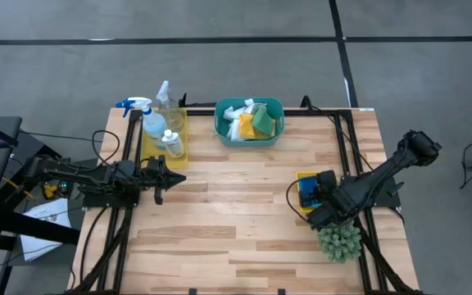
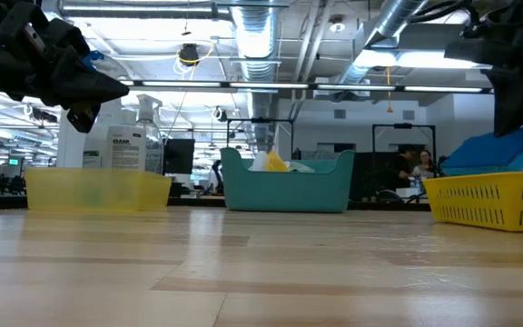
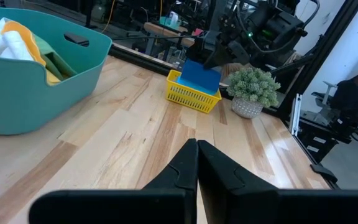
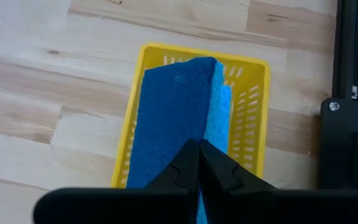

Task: Pick & Place Kitchen Items
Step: Put the blue sponge into the right yellow bin, then return to Home Position

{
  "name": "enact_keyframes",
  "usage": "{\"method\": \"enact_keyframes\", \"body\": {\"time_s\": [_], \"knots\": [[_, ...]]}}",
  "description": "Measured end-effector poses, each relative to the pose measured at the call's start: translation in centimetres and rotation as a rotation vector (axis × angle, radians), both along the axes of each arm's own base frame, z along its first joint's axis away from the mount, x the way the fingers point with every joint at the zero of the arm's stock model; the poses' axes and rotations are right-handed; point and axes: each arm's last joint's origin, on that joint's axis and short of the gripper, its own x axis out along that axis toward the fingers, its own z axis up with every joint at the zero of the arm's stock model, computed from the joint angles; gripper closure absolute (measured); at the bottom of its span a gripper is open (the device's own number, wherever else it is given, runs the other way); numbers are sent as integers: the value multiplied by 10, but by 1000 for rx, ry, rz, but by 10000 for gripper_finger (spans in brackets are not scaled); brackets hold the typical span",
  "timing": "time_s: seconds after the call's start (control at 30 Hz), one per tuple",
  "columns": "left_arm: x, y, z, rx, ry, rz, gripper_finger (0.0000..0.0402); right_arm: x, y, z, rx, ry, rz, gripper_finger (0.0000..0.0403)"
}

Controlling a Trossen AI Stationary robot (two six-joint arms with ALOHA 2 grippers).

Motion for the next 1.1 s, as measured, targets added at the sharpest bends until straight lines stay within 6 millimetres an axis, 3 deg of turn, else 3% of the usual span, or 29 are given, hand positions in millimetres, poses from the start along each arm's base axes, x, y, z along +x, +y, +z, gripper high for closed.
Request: {"method": "enact_keyframes", "body": {"time_s": [0.57, 1.1], "knots": [[0, 0, 0, 0, -1, 0, 399, -2, 0, -9, 25, 18, -12, 395], [0, 0, 0, 0, -1, 0, 399, -5, -2, -8, 25, 65, 6, 300]]}}
